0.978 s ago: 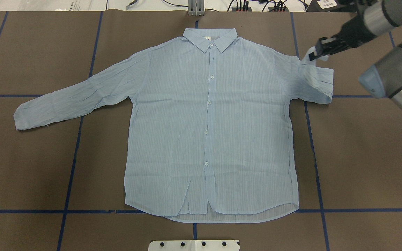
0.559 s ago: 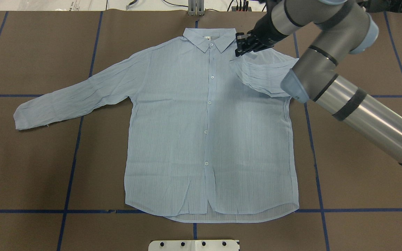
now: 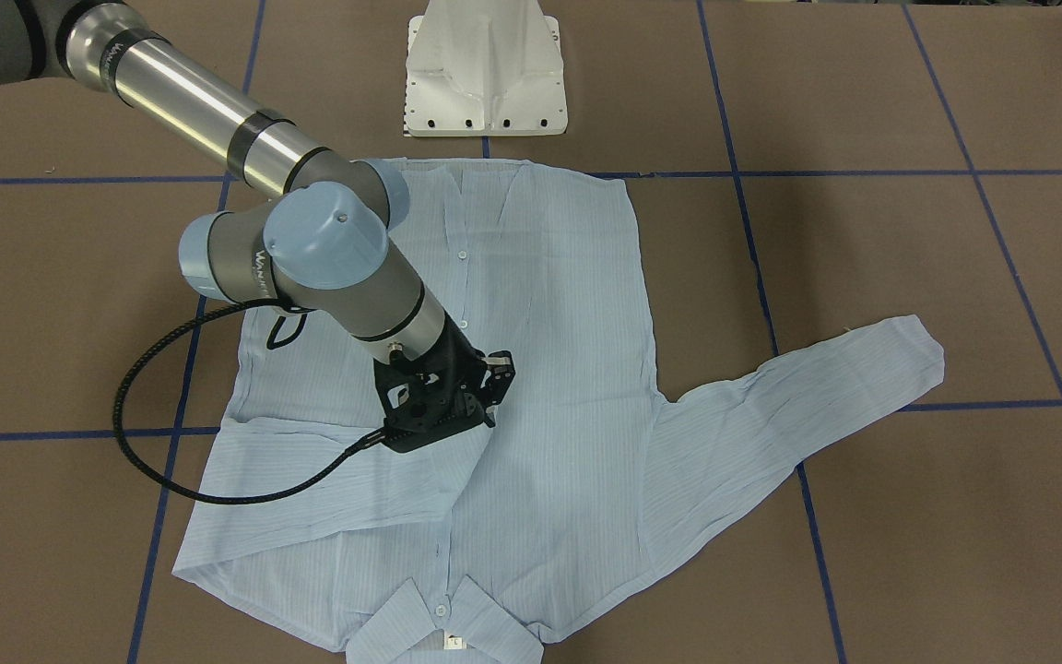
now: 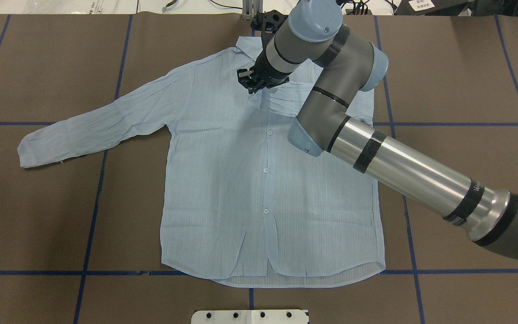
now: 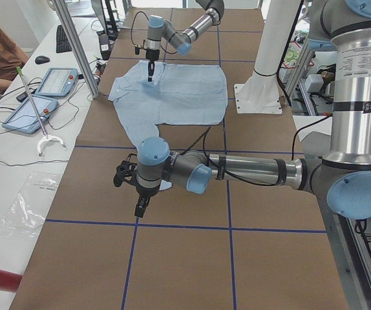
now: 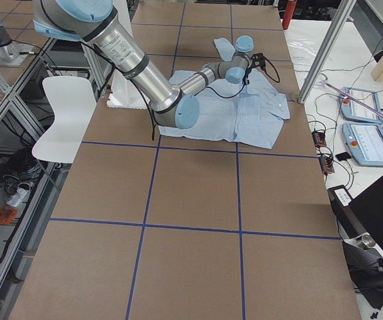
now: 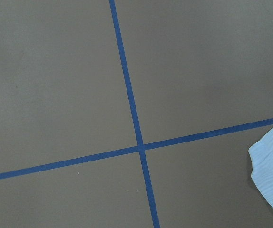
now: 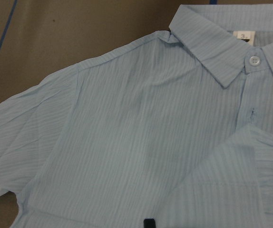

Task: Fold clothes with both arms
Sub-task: 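Lift the sleeve cuff with the right gripper and fold it across the shirt chest, then release the sleeve with the right gripper while the left gripper grasps the other cuff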

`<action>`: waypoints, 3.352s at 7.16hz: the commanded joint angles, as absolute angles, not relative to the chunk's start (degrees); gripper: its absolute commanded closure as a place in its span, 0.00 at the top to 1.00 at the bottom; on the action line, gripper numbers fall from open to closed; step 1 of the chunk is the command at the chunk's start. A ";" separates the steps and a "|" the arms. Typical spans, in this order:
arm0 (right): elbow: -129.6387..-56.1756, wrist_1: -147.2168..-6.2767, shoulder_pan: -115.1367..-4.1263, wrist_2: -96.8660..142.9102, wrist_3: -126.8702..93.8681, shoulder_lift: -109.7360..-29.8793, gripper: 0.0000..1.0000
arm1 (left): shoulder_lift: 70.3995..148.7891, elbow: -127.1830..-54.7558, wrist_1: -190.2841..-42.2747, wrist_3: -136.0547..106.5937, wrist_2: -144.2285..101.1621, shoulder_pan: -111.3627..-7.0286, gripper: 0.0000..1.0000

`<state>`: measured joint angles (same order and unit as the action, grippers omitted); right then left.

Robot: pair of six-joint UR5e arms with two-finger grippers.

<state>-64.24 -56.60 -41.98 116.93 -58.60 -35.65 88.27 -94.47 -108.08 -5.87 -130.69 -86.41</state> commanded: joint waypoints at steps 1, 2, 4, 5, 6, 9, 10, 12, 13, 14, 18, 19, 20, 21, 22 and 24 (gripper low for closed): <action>-56.90 -56.60 -39.73 114.62 -58.27 -30.09 0.00 | 88.33 -94.22 -108.19 -5.98 -130.69 -86.40 1.00; -53.30 -56.69 -39.29 114.61 -58.01 -27.62 0.00 | 88.42 -94.31 -108.19 -5.98 -130.69 -86.40 1.00; -52.82 -56.52 -36.24 109.21 -57.40 -25.94 0.99 | 89.21 -94.22 -108.19 -6.06 -130.61 -86.40 1.00; -52.82 -56.51 -35.43 107.86 -57.48 -25.14 1.00 | 89.73 -93.87 -108.19 -6.41 -130.61 -86.40 1.00; -52.91 -56.60 -35.42 107.75 -57.65 -24.96 1.00 | 90.08 -93.26 -108.19 -6.59 -130.61 -86.40 1.00; -59.88 -68.01 -35.94 108.19 -57.23 -26.18 1.00 | 91.24 -92.20 -120.31 -30.12 -129.82 -79.78 1.00; -66.21 -77.69 -37.86 110.89 -56.78 -27.76 1.00 | 90.27 -92.28 -126.33 -39.54 -126.07 -74.50 1.00; -74.92 -84.43 -42.08 113.72 -55.21 -34.41 1.00 | 88.34 -92.29 -132.68 -51.63 -121.23 -64.82 0.98; -80.71 -88.64 -43.84 114.51 -50.24 -38.63 1.00 | 87.90 -92.20 -132.98 -54.99 -116.76 -59.64 0.96; -85.30 -90.07 -45.60 116.09 -47.14 -42.59 1.00 | 88.15 -90.89 -133.41 -55.37 -113.85 -56.89 0.94; -87.36 -89.91 -47.72 118.57 -45.53 -45.70 1.00 | 89.47 -84.91 -138.60 -54.93 -113.64 -55.02 0.72; -87.36 -89.91 -47.72 118.56 -45.53 -45.70 1.00 | 89.65 -84.73 -138.52 -54.93 -113.56 -54.93 0.67; -87.36 -89.91 -47.72 118.56 -45.53 -45.70 1.00 | 90.26 -84.29 -138.43 -54.84 -113.47 -54.84 0.66; -87.36 -89.83 -47.72 118.56 -45.53 -45.70 1.00 | 90.87 -84.11 -138.17 -54.76 -113.47 -54.84 0.64; -87.28 -89.82 -47.72 118.56 -45.53 -45.70 1.00 | 91.05 -83.76 -138.16 -54.76 -113.47 -54.84 0.61; -87.28 -89.82 -47.72 118.48 -45.53 -45.62 1.00 | 91.14 -83.15 -138.08 -54.67 -113.47 -54.84 0.56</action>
